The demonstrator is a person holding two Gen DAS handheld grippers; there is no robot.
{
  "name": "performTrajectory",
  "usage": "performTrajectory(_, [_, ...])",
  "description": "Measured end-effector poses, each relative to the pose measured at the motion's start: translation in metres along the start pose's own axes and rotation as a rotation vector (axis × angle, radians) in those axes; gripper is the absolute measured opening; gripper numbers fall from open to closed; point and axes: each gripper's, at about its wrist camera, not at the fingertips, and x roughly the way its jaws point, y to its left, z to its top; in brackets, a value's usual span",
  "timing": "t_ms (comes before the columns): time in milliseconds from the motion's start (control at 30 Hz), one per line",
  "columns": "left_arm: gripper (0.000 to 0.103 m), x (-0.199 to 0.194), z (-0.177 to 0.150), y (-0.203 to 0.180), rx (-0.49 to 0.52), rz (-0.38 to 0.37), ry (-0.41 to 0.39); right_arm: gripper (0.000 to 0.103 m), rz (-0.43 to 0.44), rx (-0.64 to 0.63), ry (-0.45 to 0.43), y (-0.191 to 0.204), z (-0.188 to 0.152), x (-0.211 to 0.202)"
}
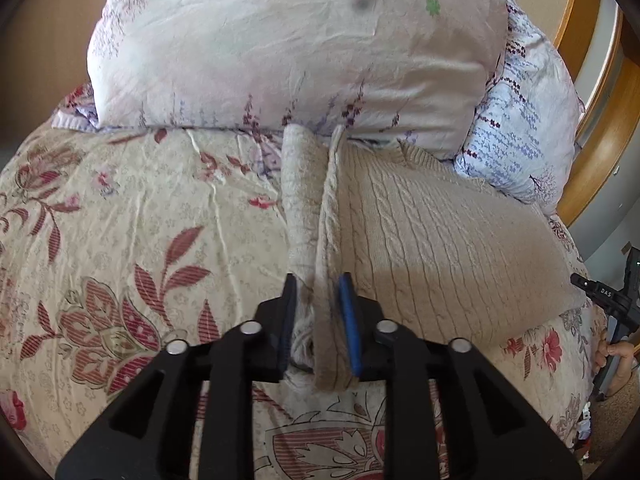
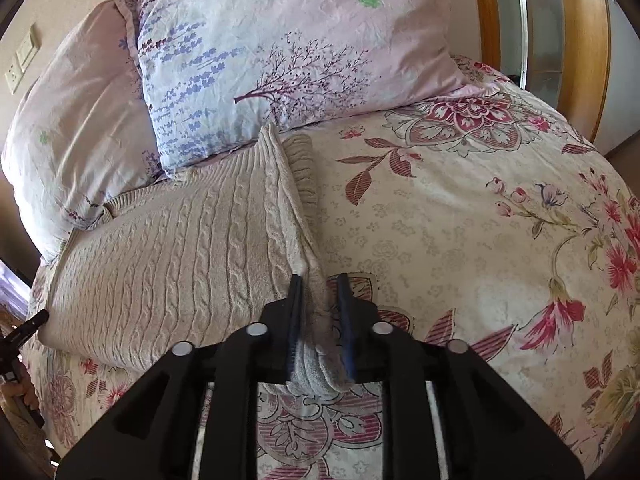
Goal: Fold small clothes
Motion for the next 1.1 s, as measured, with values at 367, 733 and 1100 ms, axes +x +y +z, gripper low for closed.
performTrajectory(367, [0.067, 0.014, 0.021, -0.058, 0.149, -0.015, -0.023, 0.043, 0.089, -0.126, -0.009, 0.052, 0.014, 0.009])
performTrajectory(733, [0.066, 0.038, 0.009, -0.037, 0.067, -0.028, 0.054, 0.045, 0.058, -0.107, 0.027, 0.043, -0.001, 0.021])
performTrajectory(1100, [0.074, 0.036, 0.045, 0.015, -0.208, -0.125, 0.085, 0.079, 0.193, -0.025, 0.025, 0.043, 0.008, 0.011])
